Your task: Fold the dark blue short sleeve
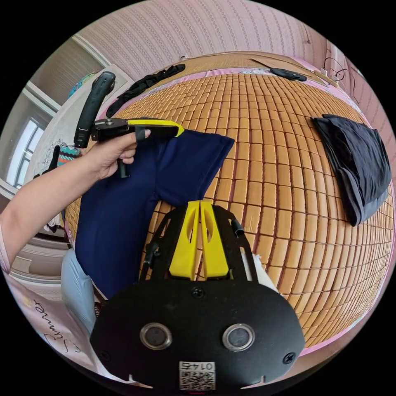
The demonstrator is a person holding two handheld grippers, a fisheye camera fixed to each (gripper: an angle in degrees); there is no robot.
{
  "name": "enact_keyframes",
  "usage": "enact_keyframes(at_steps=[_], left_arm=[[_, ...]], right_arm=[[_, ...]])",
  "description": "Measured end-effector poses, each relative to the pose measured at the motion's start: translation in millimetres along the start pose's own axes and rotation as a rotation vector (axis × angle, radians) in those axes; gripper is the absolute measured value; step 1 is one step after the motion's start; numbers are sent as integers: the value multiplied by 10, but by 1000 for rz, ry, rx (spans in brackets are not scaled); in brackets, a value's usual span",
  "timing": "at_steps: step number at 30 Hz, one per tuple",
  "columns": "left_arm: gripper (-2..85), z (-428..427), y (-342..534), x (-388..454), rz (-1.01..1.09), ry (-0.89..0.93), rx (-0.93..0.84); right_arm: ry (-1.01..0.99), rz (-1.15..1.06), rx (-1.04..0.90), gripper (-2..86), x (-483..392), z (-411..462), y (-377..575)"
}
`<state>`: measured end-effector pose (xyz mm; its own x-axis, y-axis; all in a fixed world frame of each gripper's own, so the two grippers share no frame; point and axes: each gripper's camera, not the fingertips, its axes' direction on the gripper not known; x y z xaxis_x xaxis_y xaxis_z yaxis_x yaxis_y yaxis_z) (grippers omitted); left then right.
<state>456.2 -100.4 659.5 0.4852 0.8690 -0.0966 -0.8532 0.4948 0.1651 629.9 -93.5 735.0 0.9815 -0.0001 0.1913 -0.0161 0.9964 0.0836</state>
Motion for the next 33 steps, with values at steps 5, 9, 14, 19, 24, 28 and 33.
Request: enact_keyframes(at_steps=[5, 9, 14, 19, 24, 28, 33], left_arm=[[51, -577, 299, -323, -32, 122, 139], [50, -1325, 1100, -881, -83, 134, 224], [45, -1988, 2684, -1681, -217, 8, 143], [40, -2443, 4366, -2171, -497, 37, 83], [46, -2544, 5259, -2435, -599, -4, 222], [52, -2439, 5357, -2795, -594, -7, 264], [63, -2286, 5522, -3181, -566, 76, 325]], right_arm=[[2, -13, 57, -2, -151, -75, -33], [-59, -34, 100, -2, -295, -95, -58], [-117, -143, 142, -2, -751, -99, -122], [-237, -290, 47, -1, -1728, 198, -242], [-297, -440, -117, 9, -3005, 705, -563], [-264, -585, -187, 65, -4128, 1044, -1015], [-208, -646, -207, 100, -5138, 1425, -1610]])
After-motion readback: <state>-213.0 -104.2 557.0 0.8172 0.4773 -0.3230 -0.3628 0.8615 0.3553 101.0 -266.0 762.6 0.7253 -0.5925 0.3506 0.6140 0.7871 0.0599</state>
